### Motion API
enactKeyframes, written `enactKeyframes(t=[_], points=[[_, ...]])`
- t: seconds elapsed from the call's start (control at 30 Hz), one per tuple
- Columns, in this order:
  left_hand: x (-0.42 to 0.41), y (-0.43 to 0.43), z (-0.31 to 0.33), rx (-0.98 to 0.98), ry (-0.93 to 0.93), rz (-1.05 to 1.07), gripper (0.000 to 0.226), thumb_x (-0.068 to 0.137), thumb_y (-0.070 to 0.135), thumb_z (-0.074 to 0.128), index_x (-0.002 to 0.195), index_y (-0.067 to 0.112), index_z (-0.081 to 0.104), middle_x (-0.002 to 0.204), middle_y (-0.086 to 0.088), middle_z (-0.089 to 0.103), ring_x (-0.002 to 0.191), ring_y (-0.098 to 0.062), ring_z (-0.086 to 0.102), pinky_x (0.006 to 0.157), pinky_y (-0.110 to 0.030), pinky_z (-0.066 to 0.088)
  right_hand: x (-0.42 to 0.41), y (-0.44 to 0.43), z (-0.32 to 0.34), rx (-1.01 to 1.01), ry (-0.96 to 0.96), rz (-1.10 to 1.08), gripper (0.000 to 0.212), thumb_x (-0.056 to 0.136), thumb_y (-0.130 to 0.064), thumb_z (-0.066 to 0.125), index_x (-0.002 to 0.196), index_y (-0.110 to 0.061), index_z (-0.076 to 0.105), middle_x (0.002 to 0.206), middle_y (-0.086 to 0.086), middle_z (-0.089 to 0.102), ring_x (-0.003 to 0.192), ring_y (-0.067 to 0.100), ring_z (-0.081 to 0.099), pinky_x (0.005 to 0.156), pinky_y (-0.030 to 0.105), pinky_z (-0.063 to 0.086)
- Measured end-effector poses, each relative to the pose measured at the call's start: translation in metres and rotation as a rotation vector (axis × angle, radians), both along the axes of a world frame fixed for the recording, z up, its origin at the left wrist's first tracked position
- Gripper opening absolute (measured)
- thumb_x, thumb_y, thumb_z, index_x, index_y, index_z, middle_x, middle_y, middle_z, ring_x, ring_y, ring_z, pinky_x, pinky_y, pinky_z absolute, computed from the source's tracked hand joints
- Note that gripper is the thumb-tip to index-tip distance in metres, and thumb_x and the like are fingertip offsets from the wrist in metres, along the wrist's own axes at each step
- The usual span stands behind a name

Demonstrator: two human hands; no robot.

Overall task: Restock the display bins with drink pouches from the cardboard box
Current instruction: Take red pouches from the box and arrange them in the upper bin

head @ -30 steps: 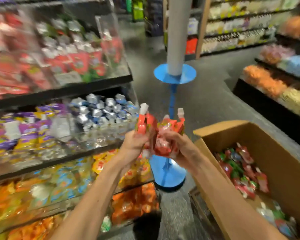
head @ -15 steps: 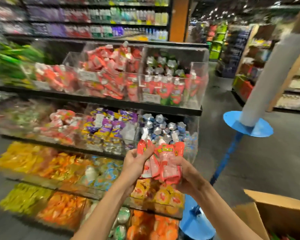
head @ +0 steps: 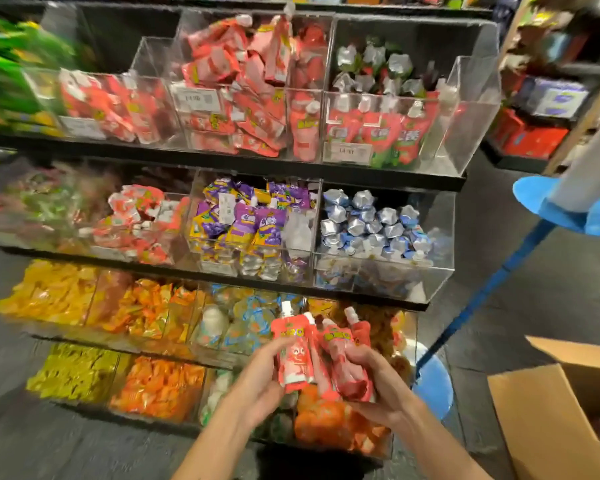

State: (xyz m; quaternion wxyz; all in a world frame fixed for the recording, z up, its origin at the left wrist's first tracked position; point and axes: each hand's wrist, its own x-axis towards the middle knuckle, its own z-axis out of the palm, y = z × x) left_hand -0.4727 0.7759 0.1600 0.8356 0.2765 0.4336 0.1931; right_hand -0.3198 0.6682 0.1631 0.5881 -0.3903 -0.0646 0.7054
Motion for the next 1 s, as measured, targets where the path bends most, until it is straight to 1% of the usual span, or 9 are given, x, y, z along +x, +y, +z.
enactKeyframes(t=[0.13, 0.27, 0.43, 0.57, 0.67, 0.73, 0.83, 0.9, 1.0], points=[[-0.021, 0.046, 0.008, 0.086, -0.016, -0.105, 0.033, 0.073, 0.000, 0.065, 0.106, 0.000, 0.068, 0.089, -0.018, 0.072, 0.065, -0.025, 0.071, 0.056, -0.035, 0.059, -0.024, 0.041, 0.013, 0.092, 0.004, -0.138, 0.042, 0.078, -0.012, 0.068, 0.112, -0.036, 0.076, 0.122, 0.001, 0.070, 0.104, 0.025, 0.070, 0.089, 0.046, 0.052], [-0.036, 0.120, 0.048, 0.280, -0.053, -0.047, 0.045, 0.069, 0.000, 0.069, 0.114, 0.000, 0.063, 0.087, -0.011, 0.075, 0.062, -0.019, 0.072, 0.051, -0.032, 0.059, -0.045, 0.115, 0.055, 0.203, -0.075, -0.129, 0.037, 0.059, -0.014, 0.081, 0.096, -0.021, 0.081, 0.102, 0.003, 0.076, 0.085, 0.018, 0.072, 0.094, 0.047, 0.046], [-0.064, 0.189, 0.102, 0.475, -0.066, 0.147, 0.039, 0.085, -0.007, 0.067, 0.120, -0.001, 0.054, 0.102, -0.020, 0.074, 0.079, -0.025, 0.072, 0.068, -0.038, 0.062, -0.061, 0.199, 0.103, 0.217, -0.193, -0.027, 0.058, 0.028, -0.031, 0.095, 0.082, -0.012, 0.081, 0.085, 0.008, 0.074, 0.068, 0.017, 0.071, 0.071, 0.036, 0.058], [-0.085, 0.222, 0.129, 0.621, -0.095, 0.258, 0.033, 0.088, 0.012, 0.068, 0.120, 0.010, 0.060, 0.104, -0.013, 0.076, 0.084, -0.019, 0.073, 0.074, -0.030, 0.060, -0.082, 0.249, 0.135, 0.340, -0.184, 0.072, 0.047, 0.031, -0.022, 0.087, 0.075, -0.008, 0.077, 0.075, 0.011, 0.072, 0.060, 0.021, 0.070, 0.057, 0.031, 0.059], [-0.100, 0.243, 0.149, 0.700, -0.071, 0.315, 0.024, 0.088, 0.011, 0.067, 0.112, 0.012, 0.069, 0.098, -0.005, 0.076, 0.085, -0.016, 0.071, 0.073, -0.024, 0.057, -0.093, 0.284, 0.150, 0.439, -0.152, 0.126, 0.033, 0.039, -0.020, 0.083, 0.068, -0.006, 0.077, 0.069, 0.010, 0.069, 0.058, 0.021, 0.068, 0.062, 0.034, 0.059], [-0.114, 0.257, 0.162, 0.760, -0.041, 0.285, 0.023, 0.089, 0.000, 0.063, 0.109, 0.011, 0.069, 0.091, -0.003, 0.075, 0.079, -0.015, 0.068, 0.065, -0.022, 0.055, -0.102, 0.308, 0.159, 0.467, -0.156, 0.138, 0.041, 0.040, -0.022, 0.088, 0.076, -0.006, 0.077, 0.078, 0.012, 0.068, 0.068, 0.024, 0.067, 0.082, 0.044, 0.054], [-0.143, 0.284, 0.183, 0.866, 0.007, 0.187, 0.044, 0.077, -0.003, 0.072, 0.119, 0.009, 0.066, 0.101, -0.008, 0.074, 0.084, -0.014, 0.068, 0.078, -0.026, 0.057, -0.123, 0.337, 0.175, 0.524, -0.194, 0.148, 0.025, 0.069, -0.020, 0.065, 0.087, -0.009, 0.080, 0.096, 0.015, 0.071, 0.082, 0.027, 0.069, 0.097, 0.052, 0.041], [-0.162, 0.307, 0.196, 0.982, 0.038, 0.119, 0.074, 0.062, 0.005, 0.083, 0.132, 0.013, 0.058, 0.112, -0.008, 0.073, 0.096, -0.014, 0.069, 0.092, -0.031, 0.056, -0.135, 0.356, 0.191, 0.520, -0.207, 0.126, 0.027, 0.077, -0.017, 0.053, 0.076, -0.010, 0.079, 0.081, 0.011, 0.072, 0.069, 0.022, 0.069, 0.081, 0.045, 0.048], [-0.184, 0.341, 0.212, 1.109, 0.176, 0.099, 0.125, 0.053, 0.001, 0.091, 0.156, 0.019, 0.021, 0.108, -0.003, 0.069, 0.087, -0.002, 0.069, 0.079, -0.019, 0.054, -0.150, 0.390, 0.207, 0.490, -0.167, 0.156, 0.014, 0.072, -0.018, 0.069, 0.078, -0.010, 0.079, 0.085, 0.010, 0.072, 0.072, 0.022, 0.069, 0.069, 0.037, 0.058]])
